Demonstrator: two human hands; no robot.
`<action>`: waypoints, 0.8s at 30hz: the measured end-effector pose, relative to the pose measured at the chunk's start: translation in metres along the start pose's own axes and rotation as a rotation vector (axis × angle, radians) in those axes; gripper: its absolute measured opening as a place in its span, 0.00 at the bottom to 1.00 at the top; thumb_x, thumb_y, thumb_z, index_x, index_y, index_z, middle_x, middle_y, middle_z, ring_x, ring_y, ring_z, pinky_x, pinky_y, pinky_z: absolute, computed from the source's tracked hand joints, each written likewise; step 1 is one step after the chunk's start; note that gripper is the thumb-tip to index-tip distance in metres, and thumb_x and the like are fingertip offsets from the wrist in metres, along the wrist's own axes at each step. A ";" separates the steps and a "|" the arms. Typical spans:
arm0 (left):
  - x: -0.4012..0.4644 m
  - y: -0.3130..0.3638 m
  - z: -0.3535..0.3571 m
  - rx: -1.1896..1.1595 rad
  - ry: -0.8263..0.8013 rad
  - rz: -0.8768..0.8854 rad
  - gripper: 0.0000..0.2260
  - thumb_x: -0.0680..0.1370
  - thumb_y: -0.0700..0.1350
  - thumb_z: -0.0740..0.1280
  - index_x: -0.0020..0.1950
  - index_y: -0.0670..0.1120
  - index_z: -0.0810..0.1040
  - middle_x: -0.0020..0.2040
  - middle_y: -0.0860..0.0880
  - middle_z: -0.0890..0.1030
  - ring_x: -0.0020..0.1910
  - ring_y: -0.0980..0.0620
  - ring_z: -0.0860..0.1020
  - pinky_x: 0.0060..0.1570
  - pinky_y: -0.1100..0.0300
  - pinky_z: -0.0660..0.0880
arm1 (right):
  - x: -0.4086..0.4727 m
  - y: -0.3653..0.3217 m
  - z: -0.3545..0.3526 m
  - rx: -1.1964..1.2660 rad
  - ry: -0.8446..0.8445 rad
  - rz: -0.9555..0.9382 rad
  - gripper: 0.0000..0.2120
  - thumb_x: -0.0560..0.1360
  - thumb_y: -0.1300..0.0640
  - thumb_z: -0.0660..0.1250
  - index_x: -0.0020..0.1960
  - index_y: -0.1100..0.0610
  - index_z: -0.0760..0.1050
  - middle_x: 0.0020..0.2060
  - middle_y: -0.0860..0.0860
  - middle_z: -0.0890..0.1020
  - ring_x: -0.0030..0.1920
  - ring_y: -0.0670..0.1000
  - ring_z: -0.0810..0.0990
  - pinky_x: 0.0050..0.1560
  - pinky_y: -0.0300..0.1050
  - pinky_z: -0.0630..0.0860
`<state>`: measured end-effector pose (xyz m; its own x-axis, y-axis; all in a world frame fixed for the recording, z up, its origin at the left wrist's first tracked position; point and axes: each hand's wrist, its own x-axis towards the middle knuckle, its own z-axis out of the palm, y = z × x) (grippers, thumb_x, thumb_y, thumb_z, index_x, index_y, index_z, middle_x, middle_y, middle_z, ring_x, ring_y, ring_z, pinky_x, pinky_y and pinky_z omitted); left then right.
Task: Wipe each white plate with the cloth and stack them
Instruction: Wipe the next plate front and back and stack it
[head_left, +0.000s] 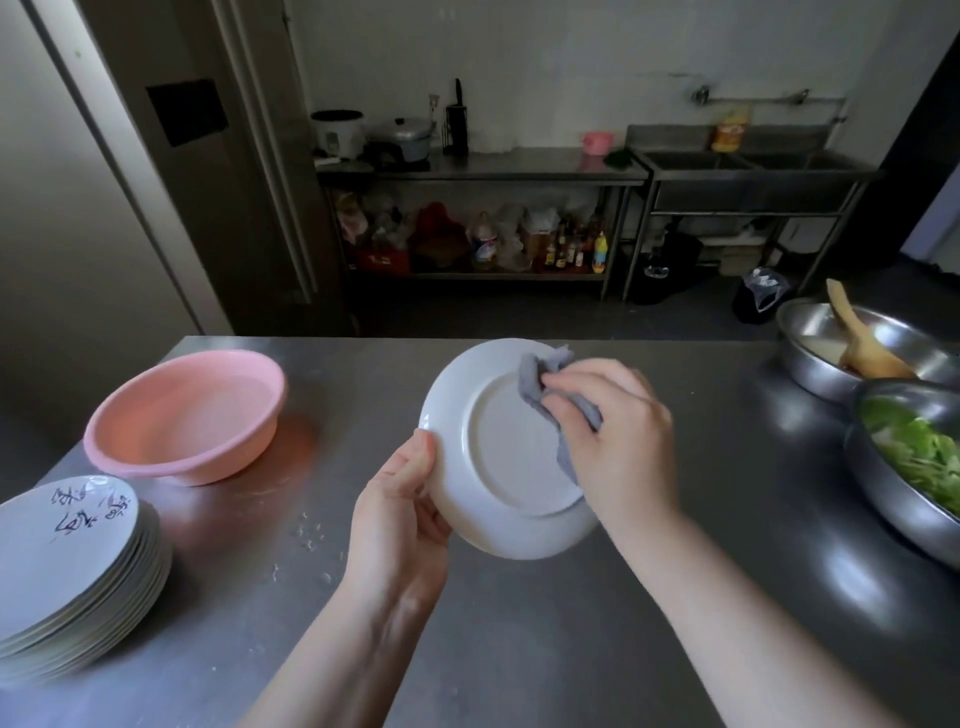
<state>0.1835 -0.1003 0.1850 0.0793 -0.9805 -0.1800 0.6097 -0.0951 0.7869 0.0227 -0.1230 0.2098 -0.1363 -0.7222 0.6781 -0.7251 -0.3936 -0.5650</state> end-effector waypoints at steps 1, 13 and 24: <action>0.000 -0.001 0.002 0.002 -0.010 -0.008 0.14 0.80 0.46 0.63 0.42 0.49 0.88 0.41 0.51 0.85 0.36 0.58 0.83 0.33 0.66 0.78 | 0.002 -0.006 0.005 0.005 -0.001 -0.017 0.07 0.71 0.66 0.72 0.48 0.58 0.84 0.46 0.50 0.82 0.48 0.54 0.79 0.50 0.46 0.75; 0.004 0.003 -0.005 0.155 0.036 0.051 0.07 0.76 0.45 0.67 0.46 0.43 0.81 0.37 0.48 0.82 0.33 0.55 0.78 0.28 0.66 0.72 | 0.010 -0.022 -0.009 0.167 -0.058 -0.151 0.08 0.71 0.66 0.73 0.48 0.58 0.84 0.45 0.51 0.80 0.47 0.49 0.78 0.48 0.40 0.76; 0.003 0.005 -0.001 0.177 0.029 0.112 0.07 0.78 0.42 0.66 0.41 0.44 0.79 0.37 0.46 0.79 0.33 0.52 0.75 0.29 0.65 0.72 | 0.036 -0.012 -0.001 0.074 -0.260 -0.175 0.07 0.73 0.64 0.71 0.49 0.57 0.84 0.44 0.51 0.80 0.48 0.51 0.75 0.50 0.43 0.72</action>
<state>0.1878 -0.1038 0.1876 0.1628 -0.9815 -0.1004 0.4483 -0.0171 0.8937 0.0261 -0.1435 0.2414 0.1704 -0.7572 0.6306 -0.6702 -0.5582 -0.4891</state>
